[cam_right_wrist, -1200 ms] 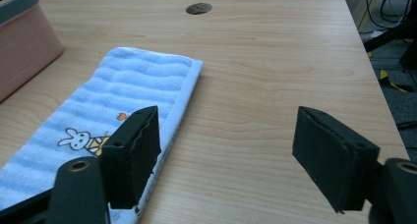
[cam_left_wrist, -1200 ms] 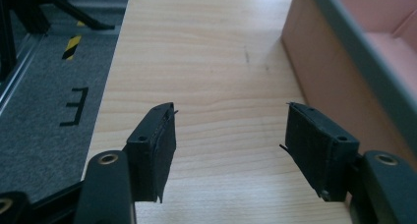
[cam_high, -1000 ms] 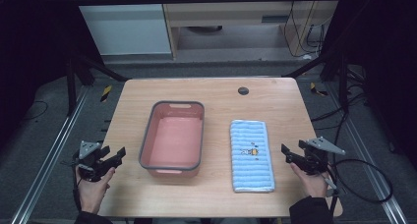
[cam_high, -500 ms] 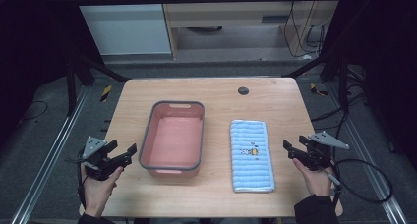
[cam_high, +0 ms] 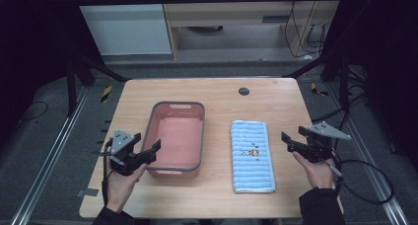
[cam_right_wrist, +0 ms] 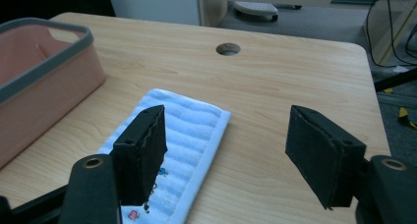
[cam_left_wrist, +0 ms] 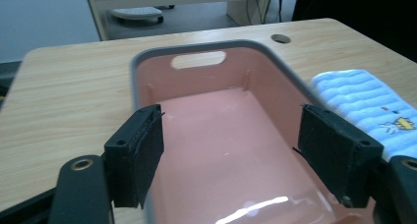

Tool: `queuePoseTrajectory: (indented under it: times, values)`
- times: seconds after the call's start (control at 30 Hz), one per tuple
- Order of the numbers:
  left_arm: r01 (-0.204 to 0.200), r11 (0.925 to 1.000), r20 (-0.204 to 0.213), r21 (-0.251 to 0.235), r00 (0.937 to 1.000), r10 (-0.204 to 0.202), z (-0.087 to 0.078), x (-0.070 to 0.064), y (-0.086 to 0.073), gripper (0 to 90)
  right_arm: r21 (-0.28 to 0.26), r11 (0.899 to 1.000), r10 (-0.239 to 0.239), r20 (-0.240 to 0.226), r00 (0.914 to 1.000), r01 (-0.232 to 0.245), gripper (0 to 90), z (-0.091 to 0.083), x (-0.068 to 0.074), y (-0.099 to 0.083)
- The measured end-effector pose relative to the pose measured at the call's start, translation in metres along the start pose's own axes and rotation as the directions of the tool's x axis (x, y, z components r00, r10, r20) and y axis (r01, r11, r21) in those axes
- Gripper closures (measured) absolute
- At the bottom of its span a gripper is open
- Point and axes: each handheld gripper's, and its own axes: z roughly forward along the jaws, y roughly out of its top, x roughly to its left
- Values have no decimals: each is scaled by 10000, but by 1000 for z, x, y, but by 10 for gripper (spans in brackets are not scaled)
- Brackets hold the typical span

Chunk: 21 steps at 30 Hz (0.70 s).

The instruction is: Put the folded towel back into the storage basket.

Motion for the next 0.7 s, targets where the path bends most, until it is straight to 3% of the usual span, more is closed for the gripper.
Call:
queuePoseTrajectory:
  times: [0.37, 0.7]
  values:
    - [-481, 9988, 877, 14, 9950, 478, 24, -56, 9, 264, -21, 9997, -225, -258, 9994, 224, 309, 3, 10, 20]
    - [-819, 9959, 1347, 379, 9880, 761, 46, -91, 2, 264, -80, 9995, -303, -213, 9993, 302, 297, 13, 8, 34]
